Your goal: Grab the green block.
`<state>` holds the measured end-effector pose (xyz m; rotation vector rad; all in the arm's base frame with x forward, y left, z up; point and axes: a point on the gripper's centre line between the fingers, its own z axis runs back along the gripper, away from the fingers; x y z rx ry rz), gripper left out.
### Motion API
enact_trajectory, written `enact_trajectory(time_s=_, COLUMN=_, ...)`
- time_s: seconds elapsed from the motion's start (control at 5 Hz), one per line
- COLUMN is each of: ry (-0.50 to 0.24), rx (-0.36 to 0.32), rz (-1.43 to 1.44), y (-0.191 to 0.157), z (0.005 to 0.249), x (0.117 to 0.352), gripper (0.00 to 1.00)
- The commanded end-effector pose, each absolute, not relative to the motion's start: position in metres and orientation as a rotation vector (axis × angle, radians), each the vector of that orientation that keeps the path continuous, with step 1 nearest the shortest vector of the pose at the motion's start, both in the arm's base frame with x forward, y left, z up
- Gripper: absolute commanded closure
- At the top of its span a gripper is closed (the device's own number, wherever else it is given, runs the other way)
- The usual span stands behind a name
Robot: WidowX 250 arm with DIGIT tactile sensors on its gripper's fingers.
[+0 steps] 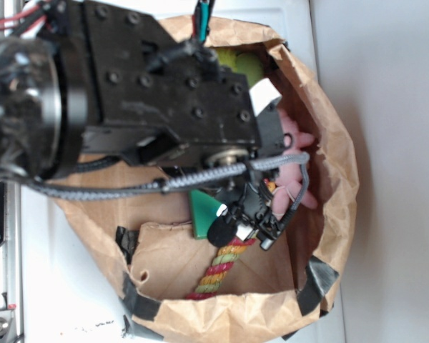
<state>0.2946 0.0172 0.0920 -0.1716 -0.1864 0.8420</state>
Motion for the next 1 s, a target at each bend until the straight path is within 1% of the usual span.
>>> enact_trajectory(time_s=0.0, ry=-0.244, rx=-0.19, rz=0.95, y=0.019, z=0.093, x=0.294, gripper=0.0)
enact_trajectory(time_s=0.4, ry=-0.198, rx=-0.18, rz=1.054, y=0.01, z=0.09, x=0.298, gripper=0.0)
enact_trajectory(time_s=0.6, ry=-0.211, rx=-0.183, rz=1.089, y=0.005, z=0.088, x=0.294, gripper=0.0)
enact_trajectory(time_s=0.8, ry=-0.258, rx=-0.143, rz=1.116, y=-0.003, z=0.092, x=0.296, gripper=0.0)
